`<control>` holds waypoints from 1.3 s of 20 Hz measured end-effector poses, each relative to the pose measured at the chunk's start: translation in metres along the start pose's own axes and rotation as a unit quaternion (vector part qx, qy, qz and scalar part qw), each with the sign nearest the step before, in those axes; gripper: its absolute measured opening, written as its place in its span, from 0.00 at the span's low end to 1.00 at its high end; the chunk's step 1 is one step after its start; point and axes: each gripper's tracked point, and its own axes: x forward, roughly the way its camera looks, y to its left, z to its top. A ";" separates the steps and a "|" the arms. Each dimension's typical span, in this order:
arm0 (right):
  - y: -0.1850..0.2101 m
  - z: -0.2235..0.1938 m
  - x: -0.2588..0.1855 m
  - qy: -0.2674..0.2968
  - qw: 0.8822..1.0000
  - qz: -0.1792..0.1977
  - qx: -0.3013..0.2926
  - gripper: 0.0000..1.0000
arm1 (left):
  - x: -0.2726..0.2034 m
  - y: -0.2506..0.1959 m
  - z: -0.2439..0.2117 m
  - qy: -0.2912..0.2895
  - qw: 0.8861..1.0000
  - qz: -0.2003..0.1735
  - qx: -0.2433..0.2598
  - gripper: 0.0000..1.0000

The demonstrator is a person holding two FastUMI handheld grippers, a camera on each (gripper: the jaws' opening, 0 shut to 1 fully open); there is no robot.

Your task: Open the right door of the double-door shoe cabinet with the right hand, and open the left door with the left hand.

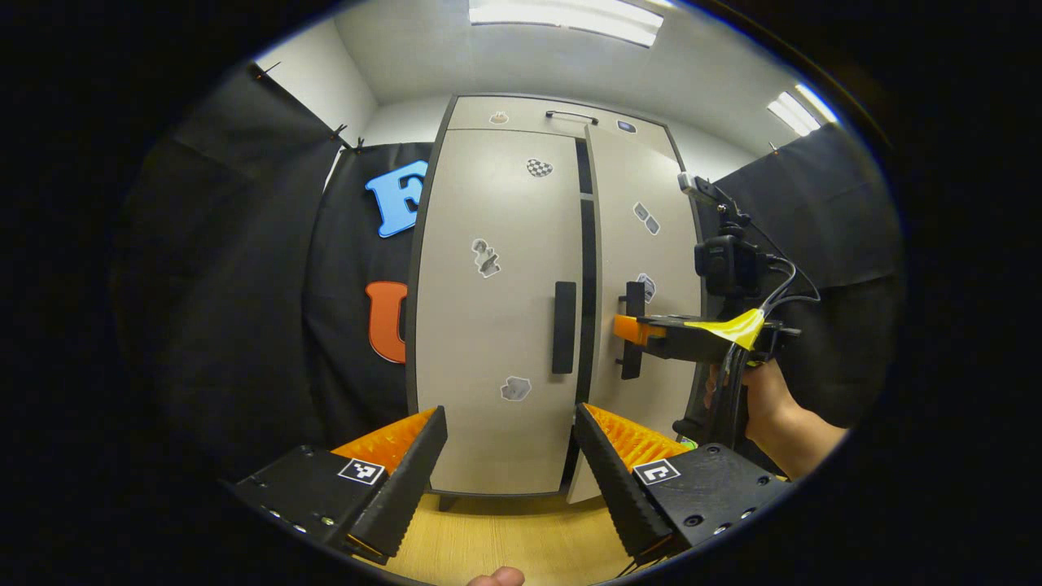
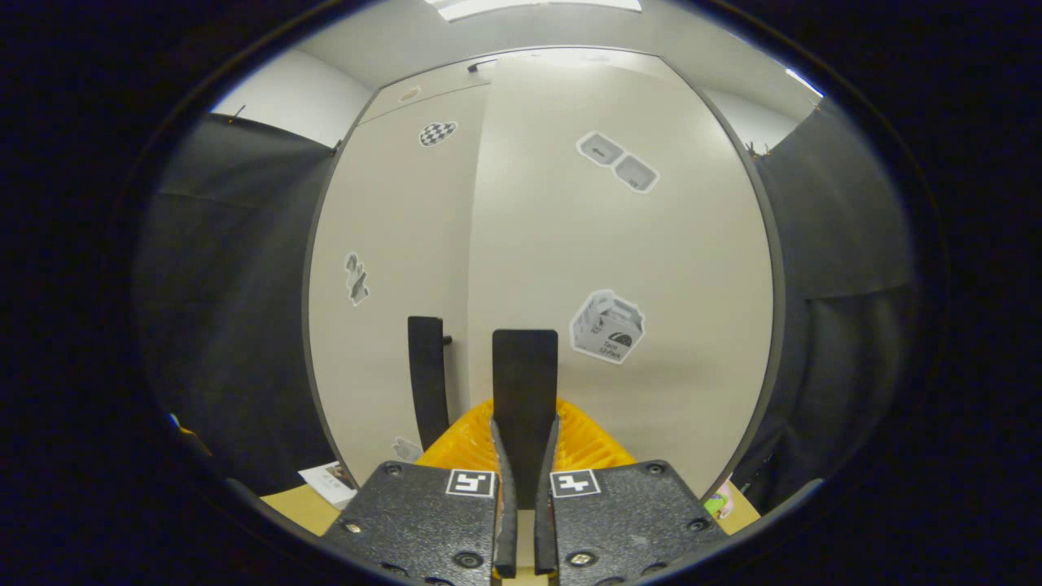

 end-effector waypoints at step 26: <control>-0.111 0.007 -0.160 0.016 1.000 0.020 -0.010 0.11 | -0.016 -0.071 0.034 -0.038 0.999 0.002 0.017 0.95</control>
